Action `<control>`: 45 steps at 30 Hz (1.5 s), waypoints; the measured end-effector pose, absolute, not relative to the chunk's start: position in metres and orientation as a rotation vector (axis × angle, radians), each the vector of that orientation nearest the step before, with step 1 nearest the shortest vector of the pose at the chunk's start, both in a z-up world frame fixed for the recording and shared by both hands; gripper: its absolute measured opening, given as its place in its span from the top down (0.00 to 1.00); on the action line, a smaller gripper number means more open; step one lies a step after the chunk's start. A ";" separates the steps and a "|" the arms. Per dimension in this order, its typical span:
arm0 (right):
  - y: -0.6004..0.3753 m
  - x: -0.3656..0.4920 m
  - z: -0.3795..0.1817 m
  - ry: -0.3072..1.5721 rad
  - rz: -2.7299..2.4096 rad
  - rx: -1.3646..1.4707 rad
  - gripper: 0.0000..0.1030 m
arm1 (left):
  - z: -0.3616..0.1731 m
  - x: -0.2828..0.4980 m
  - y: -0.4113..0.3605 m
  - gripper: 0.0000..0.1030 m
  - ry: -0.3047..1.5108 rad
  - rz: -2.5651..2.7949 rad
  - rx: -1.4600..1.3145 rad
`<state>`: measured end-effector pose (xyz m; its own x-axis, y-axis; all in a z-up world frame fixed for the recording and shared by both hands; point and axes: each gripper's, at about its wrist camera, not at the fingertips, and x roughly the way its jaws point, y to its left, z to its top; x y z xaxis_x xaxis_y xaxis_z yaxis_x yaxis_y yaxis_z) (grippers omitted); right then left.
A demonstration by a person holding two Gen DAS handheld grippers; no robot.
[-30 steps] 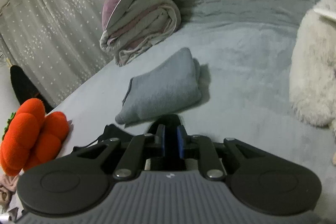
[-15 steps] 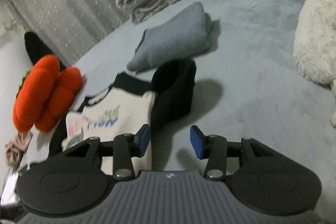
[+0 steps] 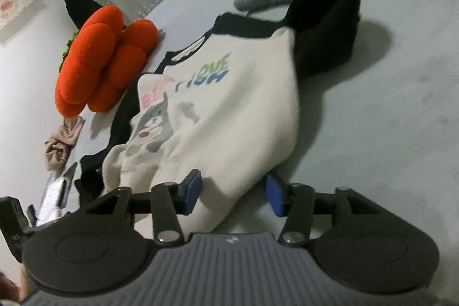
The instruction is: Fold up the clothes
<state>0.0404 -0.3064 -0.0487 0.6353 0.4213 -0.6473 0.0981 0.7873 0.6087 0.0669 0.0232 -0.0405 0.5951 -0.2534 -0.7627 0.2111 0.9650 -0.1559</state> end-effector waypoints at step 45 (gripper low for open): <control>-0.294 0.064 -0.010 0.658 0.192 0.729 0.51 | -0.003 0.033 -0.004 0.45 0.733 -0.357 -0.043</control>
<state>0.0641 -0.2937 -0.0096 0.7840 0.3823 -0.4890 0.0587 0.7386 0.6715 0.0326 -0.0043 -0.0029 0.6857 -0.3334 -0.6470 0.3035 0.9389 -0.1622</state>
